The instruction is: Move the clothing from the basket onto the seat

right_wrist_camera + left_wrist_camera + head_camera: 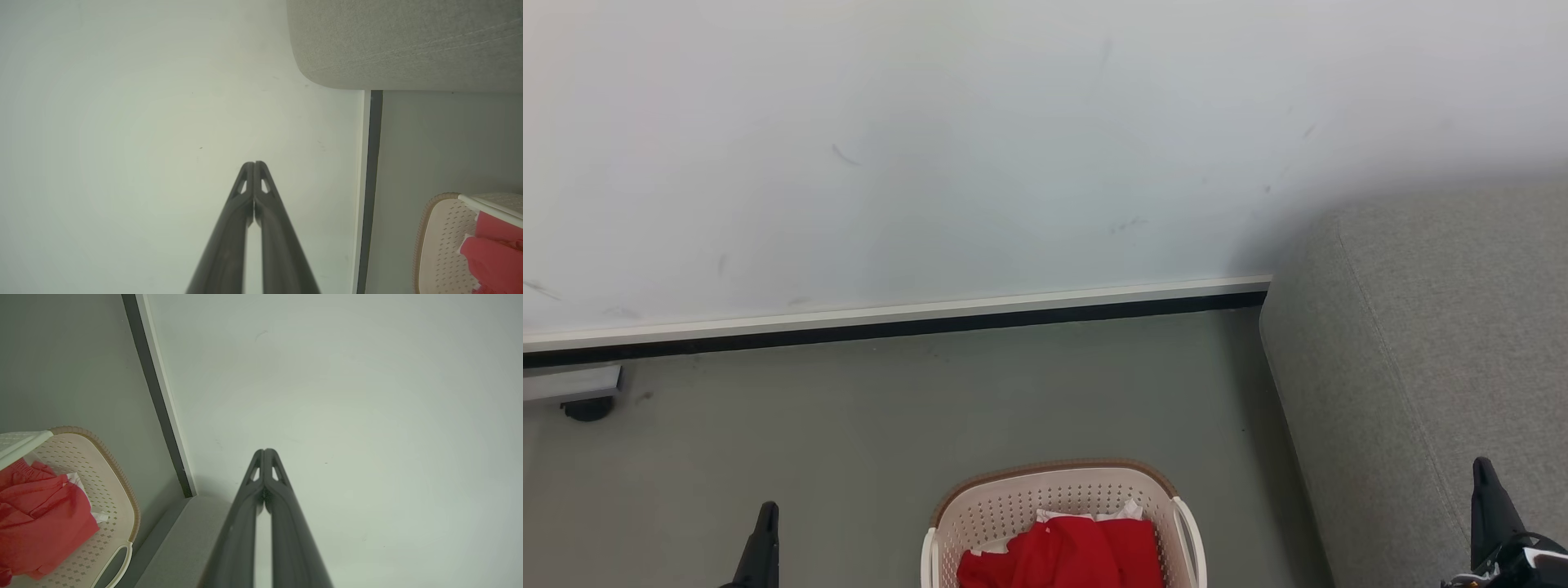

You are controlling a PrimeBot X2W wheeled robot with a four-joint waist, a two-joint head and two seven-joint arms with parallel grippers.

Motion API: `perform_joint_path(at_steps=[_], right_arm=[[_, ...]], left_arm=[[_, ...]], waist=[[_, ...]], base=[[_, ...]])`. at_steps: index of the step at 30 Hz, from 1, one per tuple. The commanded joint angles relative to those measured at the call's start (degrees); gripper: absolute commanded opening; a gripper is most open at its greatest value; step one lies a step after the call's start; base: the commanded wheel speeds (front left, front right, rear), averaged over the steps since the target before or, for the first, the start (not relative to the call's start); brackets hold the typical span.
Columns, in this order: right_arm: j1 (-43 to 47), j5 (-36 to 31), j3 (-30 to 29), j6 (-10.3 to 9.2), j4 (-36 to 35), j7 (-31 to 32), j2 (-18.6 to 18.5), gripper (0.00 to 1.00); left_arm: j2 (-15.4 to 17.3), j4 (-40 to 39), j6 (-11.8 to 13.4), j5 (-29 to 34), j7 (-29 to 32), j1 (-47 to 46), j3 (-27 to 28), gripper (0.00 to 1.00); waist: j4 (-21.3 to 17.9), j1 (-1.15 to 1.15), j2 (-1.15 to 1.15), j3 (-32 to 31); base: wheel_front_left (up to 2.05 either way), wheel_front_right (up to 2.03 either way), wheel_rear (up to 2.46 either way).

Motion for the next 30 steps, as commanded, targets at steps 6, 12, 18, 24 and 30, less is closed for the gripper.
perform_joint_path(at_steps=[6, 12, 18, 24, 30], right_arm=[[-0.41, -0.25, 0.12, 0.07, -0.01, 0.22, -0.30, 0.00], [-0.41, -0.25, 0.12, 0.07, -0.01, 0.22, -0.30, 0.00], [-0.41, -0.25, 0.12, 0.07, -0.01, 0.22, -0.30, 0.00], [-0.41, -0.25, 0.12, 0.07, -0.01, 0.22, -0.30, 0.00], [-0.41, -0.25, 0.12, 0.07, -0.01, 0.22, -0.30, 0.00]], left_arm=[[-0.04, -0.06, -0.24, -0.16, -0.04, 0.08, 0.23, 0.00], [-0.04, -0.06, -0.24, -0.16, -0.04, 0.08, 0.23, 0.00], [-0.04, -0.06, -0.24, -0.16, -0.04, 0.08, 0.23, 0.00], [-0.04, -0.06, -0.24, -0.16, -0.04, 0.08, 0.23, 0.00], [-0.04, -0.06, -0.24, -0.16, -0.04, 0.08, 0.23, 0.00]], waist=[[0.00, 0.00, 0.00, 0.00], [0.00, 0.00, 0.00, 0.00], [0.00, 0.00, 0.00, 0.00], [0.00, 0.00, 0.00, 0.00], [0.00, 0.00, 0.00, 0.00]], base=[[0.00, 0.00, 0.00], [0.00, 0.00, 0.00], [0.00, 0.00, 0.00], [0.00, 0.00, 0.00], [0.00, 0.00, 0.00]])
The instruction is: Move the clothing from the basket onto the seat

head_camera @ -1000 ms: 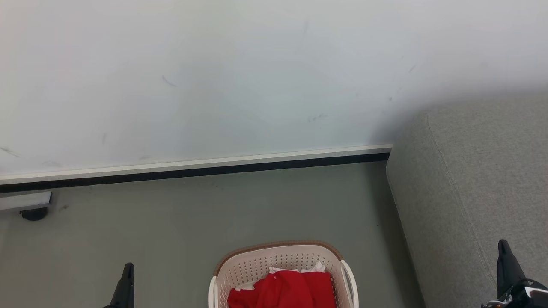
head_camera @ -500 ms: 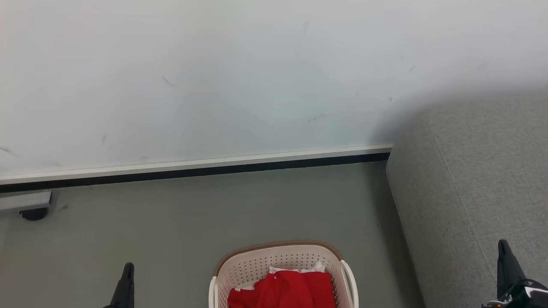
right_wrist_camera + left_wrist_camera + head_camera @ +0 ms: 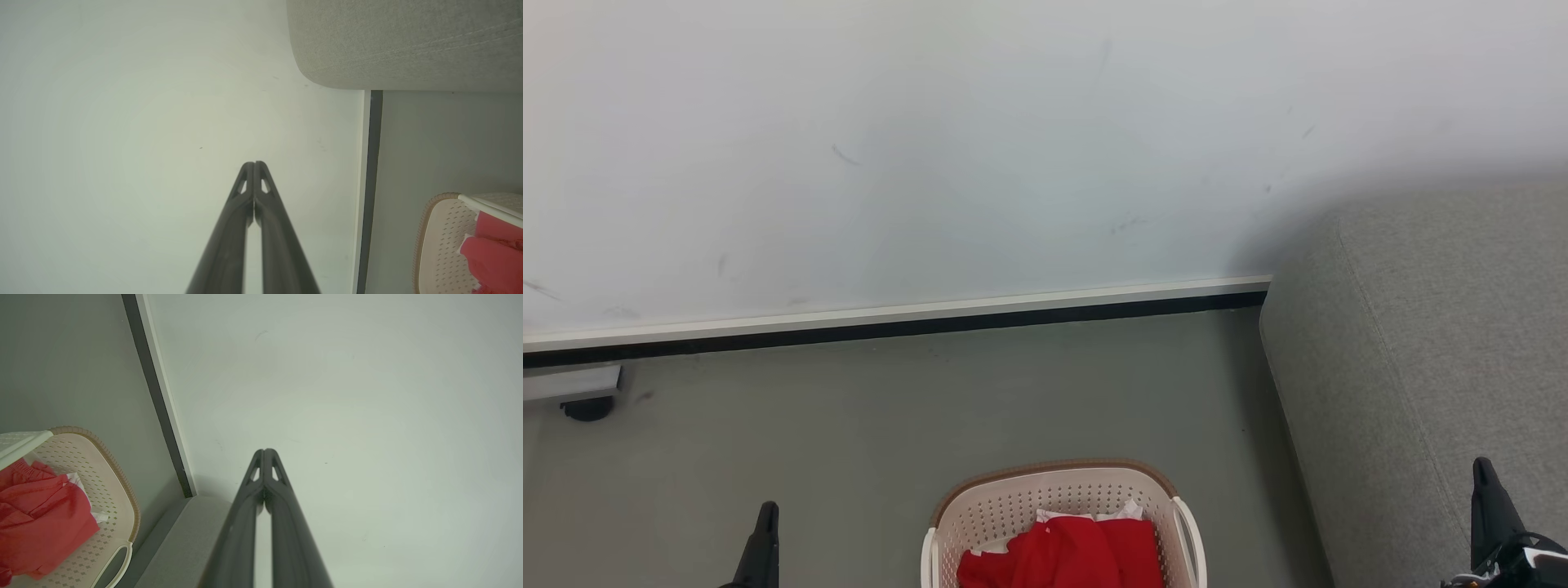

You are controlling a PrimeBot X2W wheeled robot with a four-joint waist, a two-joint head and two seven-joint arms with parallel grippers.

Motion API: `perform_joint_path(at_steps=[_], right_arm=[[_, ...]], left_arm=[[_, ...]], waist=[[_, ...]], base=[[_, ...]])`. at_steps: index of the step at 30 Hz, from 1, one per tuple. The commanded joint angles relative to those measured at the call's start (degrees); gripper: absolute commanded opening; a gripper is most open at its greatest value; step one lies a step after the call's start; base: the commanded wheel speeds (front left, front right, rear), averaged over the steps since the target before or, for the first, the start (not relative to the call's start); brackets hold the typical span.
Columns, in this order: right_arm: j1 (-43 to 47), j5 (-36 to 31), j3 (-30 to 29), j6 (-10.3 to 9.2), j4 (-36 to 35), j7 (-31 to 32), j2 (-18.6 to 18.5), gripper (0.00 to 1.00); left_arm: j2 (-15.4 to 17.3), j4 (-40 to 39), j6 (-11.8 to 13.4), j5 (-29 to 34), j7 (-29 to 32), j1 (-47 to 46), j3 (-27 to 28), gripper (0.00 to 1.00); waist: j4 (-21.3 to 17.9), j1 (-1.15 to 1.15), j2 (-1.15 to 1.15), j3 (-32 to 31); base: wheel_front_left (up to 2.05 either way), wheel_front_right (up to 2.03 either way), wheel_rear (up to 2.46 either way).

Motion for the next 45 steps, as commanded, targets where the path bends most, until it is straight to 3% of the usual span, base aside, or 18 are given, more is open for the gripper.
perform_joint_path(at_steps=[1, 33, 34, 45], right_arm=[[-0.41, -0.25, 0.12, 0.07, -0.01, 0.22, -0.30, 0.00], [-0.41, -0.25, 0.12, 0.07, -0.01, 0.22, -0.30, 0.00], [0.03, -0.01, 0.04, 0.00, 0.08, -0.03, 0.08, 1.00], [0.43, -1.74, 1.13, 0.00, 2.41, -0.49, 2.69, 1.00]], left_arm=[[-0.04, -0.06, -0.24, -0.16, -0.04, 0.08, 0.23, 0.00], [-0.04, -0.06, -0.24, -0.16, -0.04, 0.08, 0.23, 0.00], [-0.01, 0.09, 0.01, 0.01, -0.02, 0.02, -0.04, 1.00], [-0.12, 2.15, -0.24, 0.34, -2.03, 1.58, -1.40, 1.00]], waist=[[0.00, 0.00, 0.00, 0.00], [0.00, 0.00, 0.00, 0.00], [0.00, 0.00, 0.00, 0.00], [-0.04, 0.00, 0.00, -0.39]], base=[[0.00, 0.00, 0.00], [0.00, 0.00, 0.00], [0.00, 0.00, 0.00], [0.00, 0.00, 0.00]])
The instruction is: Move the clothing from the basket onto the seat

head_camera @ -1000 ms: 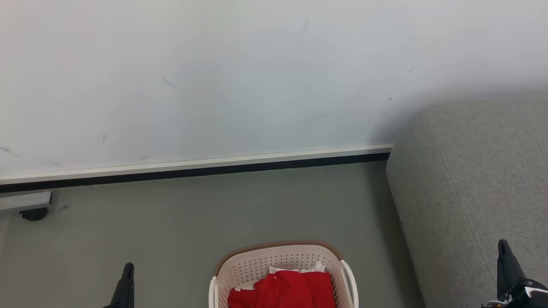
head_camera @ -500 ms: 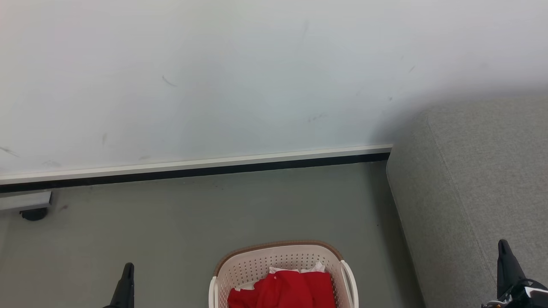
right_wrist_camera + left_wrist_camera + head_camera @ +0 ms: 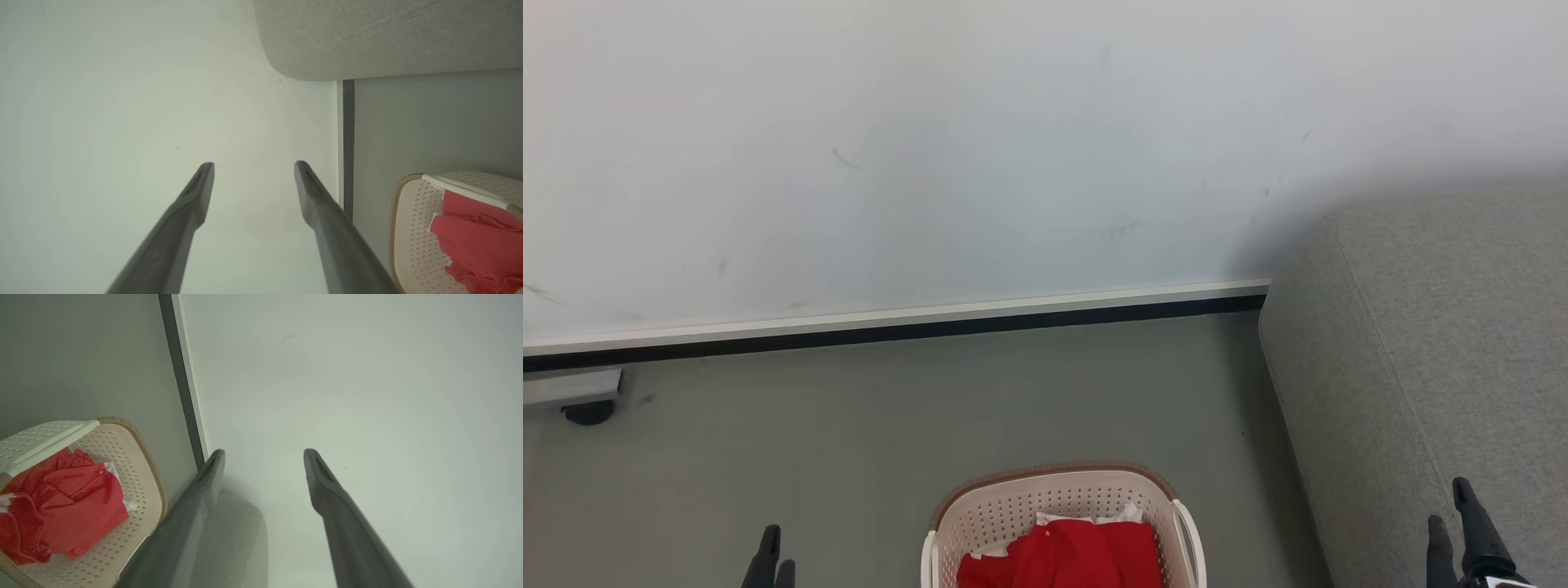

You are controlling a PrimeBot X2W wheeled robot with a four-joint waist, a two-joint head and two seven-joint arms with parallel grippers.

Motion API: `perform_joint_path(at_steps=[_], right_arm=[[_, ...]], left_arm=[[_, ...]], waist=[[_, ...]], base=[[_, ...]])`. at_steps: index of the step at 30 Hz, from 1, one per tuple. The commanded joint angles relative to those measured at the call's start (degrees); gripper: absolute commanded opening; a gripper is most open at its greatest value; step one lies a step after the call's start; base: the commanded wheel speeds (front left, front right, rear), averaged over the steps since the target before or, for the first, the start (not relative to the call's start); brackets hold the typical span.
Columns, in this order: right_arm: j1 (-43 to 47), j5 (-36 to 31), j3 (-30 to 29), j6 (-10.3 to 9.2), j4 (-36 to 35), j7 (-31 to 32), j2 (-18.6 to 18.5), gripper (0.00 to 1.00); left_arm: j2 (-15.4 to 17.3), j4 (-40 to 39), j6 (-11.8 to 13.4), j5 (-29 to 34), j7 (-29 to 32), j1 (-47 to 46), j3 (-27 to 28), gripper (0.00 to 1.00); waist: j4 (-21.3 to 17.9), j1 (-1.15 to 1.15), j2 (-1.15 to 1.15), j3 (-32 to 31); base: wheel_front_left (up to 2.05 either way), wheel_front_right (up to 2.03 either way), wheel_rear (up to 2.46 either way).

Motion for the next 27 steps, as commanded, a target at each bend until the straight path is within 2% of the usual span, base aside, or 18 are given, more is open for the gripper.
perform_joint_path(at_steps=[1, 8, 27], right_arm=[[-1.03, -1.37, -0.02, 0.00, -0.64, -0.38, -0.02, 1.00], [-1.73, -4.94, 0.55, 0.01, 0.64, -0.78, 1.09, 1.00], [-3.82, -22.91, 2.03, 0.02, 4.60, -0.38, 3.50, 1.00]], left_arm=[[0.25, -0.72, -0.27, 0.57, -0.82, -0.46, -0.11, 1.00], [0.27, -0.58, 0.16, 4.24, -2.65, -0.22, 0.49, 1.00], [0.32, -2.32, 1.35, 22.86, -6.74, 0.53, -2.04, 1.00]], waist=[[0.00, 0.00, 0.00, -0.10], [0.01, 0.00, 0.00, -0.44], [0.17, 0.00, 0.00, -1.30]], base=[[0.00, 0.00, 0.00], [0.00, 0.00, 0.00], [0.00, 0.00, 0.00]])
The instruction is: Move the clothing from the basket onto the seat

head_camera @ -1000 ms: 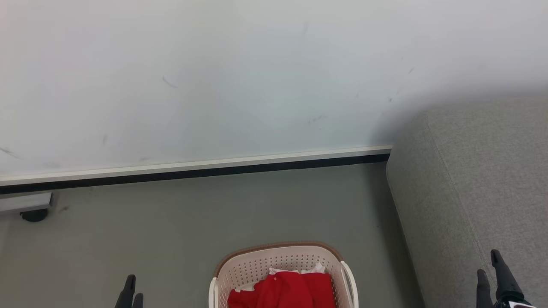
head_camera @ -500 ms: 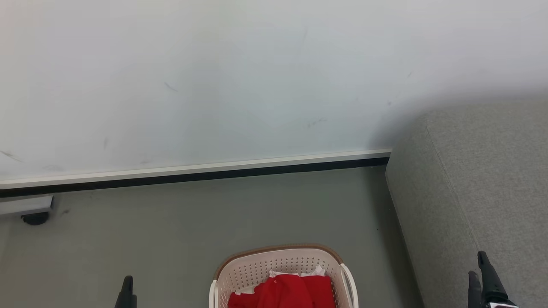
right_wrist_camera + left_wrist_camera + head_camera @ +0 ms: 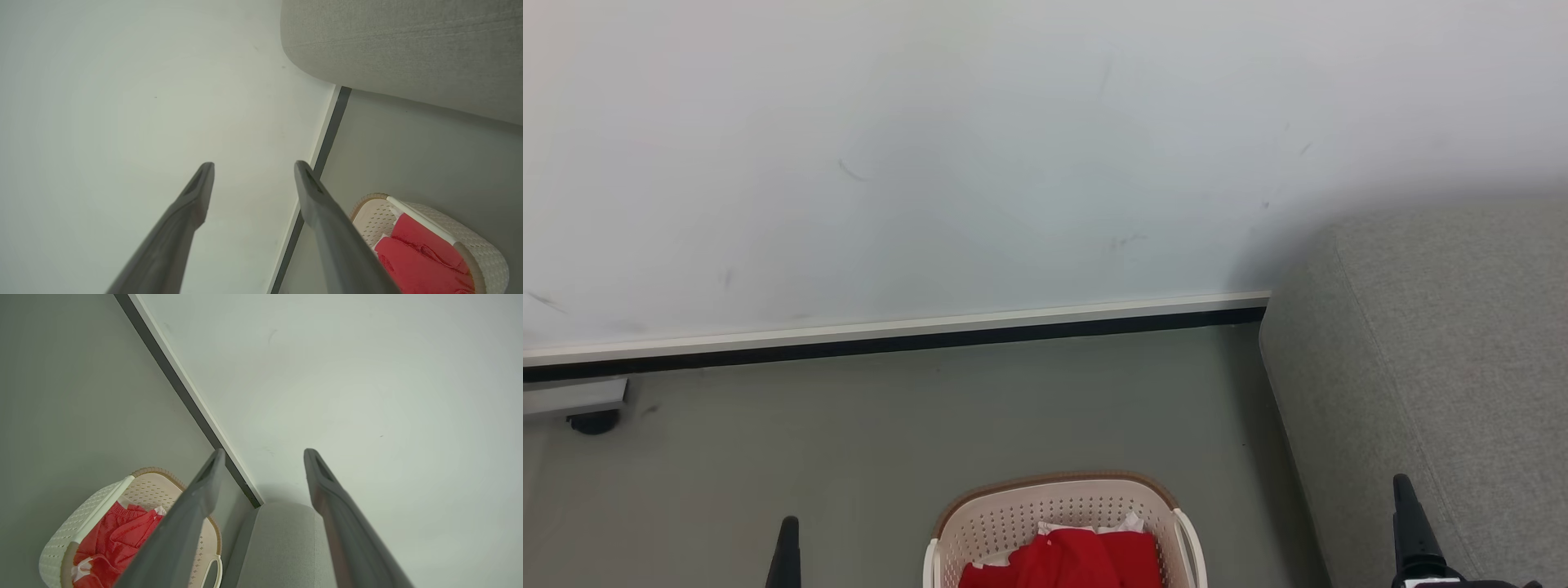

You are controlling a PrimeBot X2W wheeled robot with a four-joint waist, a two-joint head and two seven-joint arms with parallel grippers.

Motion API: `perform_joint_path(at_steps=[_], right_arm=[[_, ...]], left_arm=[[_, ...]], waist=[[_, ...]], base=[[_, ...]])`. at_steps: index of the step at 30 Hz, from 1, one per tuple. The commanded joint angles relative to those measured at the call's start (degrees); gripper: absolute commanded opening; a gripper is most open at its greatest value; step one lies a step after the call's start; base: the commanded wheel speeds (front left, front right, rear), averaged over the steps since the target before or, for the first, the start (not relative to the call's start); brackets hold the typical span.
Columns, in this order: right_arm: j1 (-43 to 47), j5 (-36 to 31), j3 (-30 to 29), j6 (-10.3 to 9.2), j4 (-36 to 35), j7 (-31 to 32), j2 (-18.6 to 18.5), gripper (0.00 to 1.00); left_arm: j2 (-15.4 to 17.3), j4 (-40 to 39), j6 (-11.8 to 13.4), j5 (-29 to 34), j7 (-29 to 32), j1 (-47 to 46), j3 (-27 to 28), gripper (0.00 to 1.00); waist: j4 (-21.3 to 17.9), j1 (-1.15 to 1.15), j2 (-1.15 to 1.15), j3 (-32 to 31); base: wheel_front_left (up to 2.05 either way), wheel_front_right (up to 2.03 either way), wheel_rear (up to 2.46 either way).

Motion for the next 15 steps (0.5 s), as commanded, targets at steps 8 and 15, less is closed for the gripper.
perform_joint_path(at_steps=[8, 15], right_arm=[[-1.56, -11.29, 0.14, 0.02, 0.90, 1.80, 0.06, 1.00], [-1.60, -20.32, -0.28, 0.02, 0.50, 3.81, 1.09, 1.00]], left_arm=[[0.32, -0.33, -0.24, 9.86, -1.97, 0.42, -2.07, 1.00], [0.34, 0.10, 0.04, 16.08, -3.25, -0.12, -2.88, 1.00]], waist=[[0.09, 0.00, 0.00, -0.45], [0.13, 0.00, 0.00, -0.78]], base=[[0.00, 0.00, 0.00], [0.00, 0.00, 0.00]])
